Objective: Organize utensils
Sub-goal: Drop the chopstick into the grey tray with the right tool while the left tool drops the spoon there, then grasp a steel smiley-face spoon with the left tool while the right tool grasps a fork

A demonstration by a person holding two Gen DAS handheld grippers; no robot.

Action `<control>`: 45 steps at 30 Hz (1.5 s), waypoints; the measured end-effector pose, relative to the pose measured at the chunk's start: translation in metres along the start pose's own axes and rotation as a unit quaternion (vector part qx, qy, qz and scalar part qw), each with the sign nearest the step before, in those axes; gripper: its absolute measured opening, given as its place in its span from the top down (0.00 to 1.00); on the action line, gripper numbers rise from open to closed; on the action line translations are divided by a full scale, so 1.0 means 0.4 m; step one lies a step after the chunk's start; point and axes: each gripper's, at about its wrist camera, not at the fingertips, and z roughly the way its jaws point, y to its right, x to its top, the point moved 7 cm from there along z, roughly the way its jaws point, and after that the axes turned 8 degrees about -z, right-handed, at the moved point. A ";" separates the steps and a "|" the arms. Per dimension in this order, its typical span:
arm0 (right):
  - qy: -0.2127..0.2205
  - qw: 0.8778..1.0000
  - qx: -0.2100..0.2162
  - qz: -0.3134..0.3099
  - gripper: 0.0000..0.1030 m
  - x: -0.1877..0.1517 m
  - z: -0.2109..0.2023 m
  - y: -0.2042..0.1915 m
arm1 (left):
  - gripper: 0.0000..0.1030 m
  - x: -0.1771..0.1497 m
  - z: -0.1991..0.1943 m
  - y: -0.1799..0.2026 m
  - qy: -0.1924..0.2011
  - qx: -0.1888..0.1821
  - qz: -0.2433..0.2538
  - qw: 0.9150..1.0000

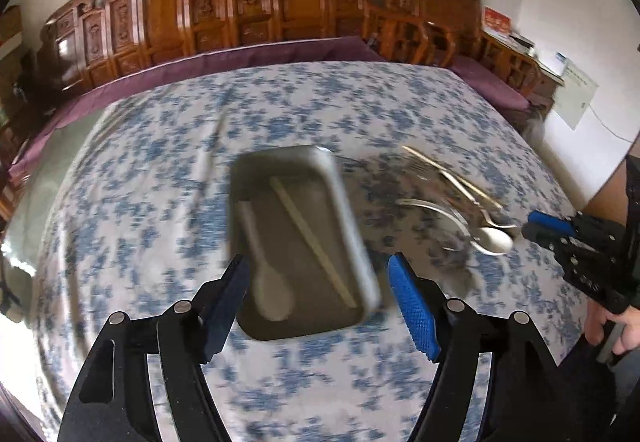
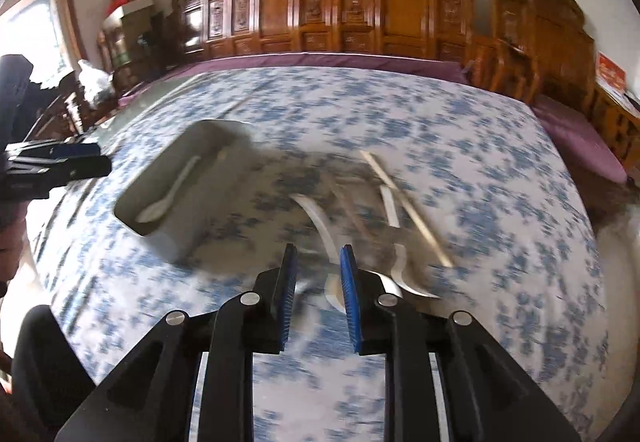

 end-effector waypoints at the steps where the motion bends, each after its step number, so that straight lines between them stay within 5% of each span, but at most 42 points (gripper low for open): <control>1: -0.001 1.000 -0.002 0.003 0.76 -0.009 0.004 0.019 | 0.33 -0.003 0.010 0.019 -0.002 -0.003 0.003 1.000; 10: -0.011 1.000 -0.018 0.003 0.76 -0.069 0.054 0.104 | 0.34 -0.054 0.129 0.184 -0.035 -0.032 0.027 0.998; 17: -0.017 1.000 -0.017 0.010 0.76 -0.093 0.073 0.118 | 0.62 -0.099 0.243 0.288 -0.084 -0.067 0.040 0.993; 23: -0.013 0.999 -0.018 0.026 0.76 -0.101 0.072 0.145 | 0.74 -0.107 0.307 0.358 -0.106 -0.057 0.077 0.990; 32: -0.007 0.999 -0.024 0.043 0.76 -0.101 0.066 0.163 | 0.79 -0.128 0.351 0.375 -0.133 -0.048 0.093 0.986; 42: -0.012 0.999 -0.021 0.043 0.76 -0.105 0.076 0.158 | 0.79 -0.114 0.367 0.395 -0.117 -0.039 0.091 0.988; 45: -0.015 0.999 -0.022 0.045 0.76 -0.109 0.078 0.159 | 0.92 -0.118 0.364 0.399 -0.125 -0.060 0.082 0.987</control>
